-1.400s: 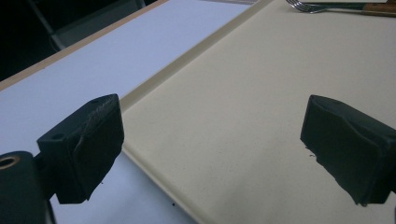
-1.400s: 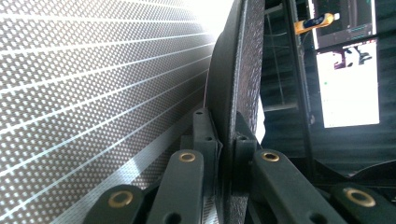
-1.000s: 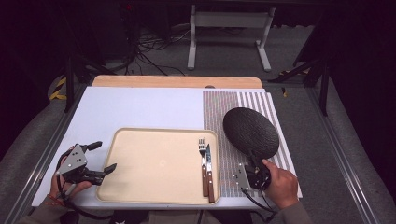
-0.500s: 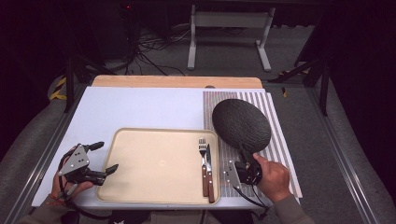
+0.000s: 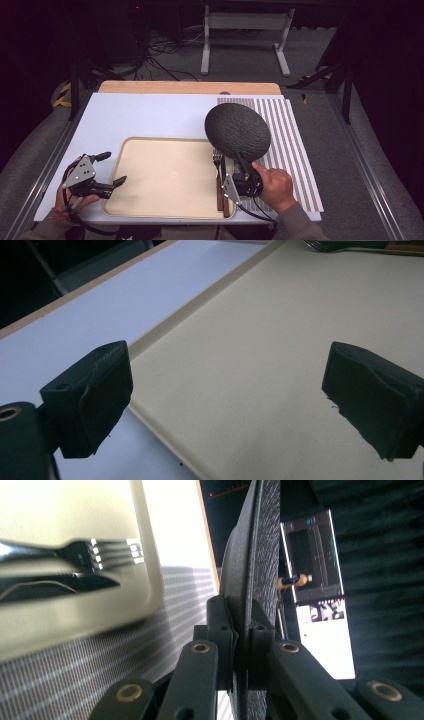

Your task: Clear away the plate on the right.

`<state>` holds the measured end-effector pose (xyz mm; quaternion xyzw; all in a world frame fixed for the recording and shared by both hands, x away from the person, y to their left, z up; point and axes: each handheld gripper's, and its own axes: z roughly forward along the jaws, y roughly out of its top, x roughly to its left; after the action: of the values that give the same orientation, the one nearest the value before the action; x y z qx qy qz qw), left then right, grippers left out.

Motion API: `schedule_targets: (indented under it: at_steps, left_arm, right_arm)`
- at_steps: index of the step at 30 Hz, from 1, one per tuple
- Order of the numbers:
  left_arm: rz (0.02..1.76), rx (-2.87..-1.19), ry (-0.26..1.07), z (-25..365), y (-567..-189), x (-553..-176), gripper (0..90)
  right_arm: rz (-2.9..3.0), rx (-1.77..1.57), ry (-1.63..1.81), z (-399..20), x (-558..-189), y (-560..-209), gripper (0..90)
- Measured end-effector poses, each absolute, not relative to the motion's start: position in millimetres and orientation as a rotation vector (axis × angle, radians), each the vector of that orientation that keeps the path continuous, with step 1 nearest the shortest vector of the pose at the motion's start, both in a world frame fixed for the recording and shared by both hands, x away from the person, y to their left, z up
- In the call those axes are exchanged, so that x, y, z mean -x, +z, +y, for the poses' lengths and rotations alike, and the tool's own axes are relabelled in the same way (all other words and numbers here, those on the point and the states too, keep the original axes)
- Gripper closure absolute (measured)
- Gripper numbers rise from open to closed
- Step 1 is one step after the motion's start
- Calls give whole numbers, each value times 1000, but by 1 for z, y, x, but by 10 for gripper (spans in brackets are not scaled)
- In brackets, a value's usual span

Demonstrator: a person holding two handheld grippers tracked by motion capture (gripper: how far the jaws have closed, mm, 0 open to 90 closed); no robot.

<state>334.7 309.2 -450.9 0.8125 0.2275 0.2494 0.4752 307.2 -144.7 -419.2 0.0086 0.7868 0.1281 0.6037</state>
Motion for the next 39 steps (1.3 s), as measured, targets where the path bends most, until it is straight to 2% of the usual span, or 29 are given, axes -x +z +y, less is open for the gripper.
schedule_targets:
  at_steps: [23, 39]
  left_arm:
    - [551, -1977, 615, 310, -451, -333, 69]
    - [551, -1973, 624, 312, -450, -330, 69]
  right_arm:
    - [1856, 193, 413, -74, -288, -429, 860]
    - [1920, 310, 436, -49, -270, -443, 860]
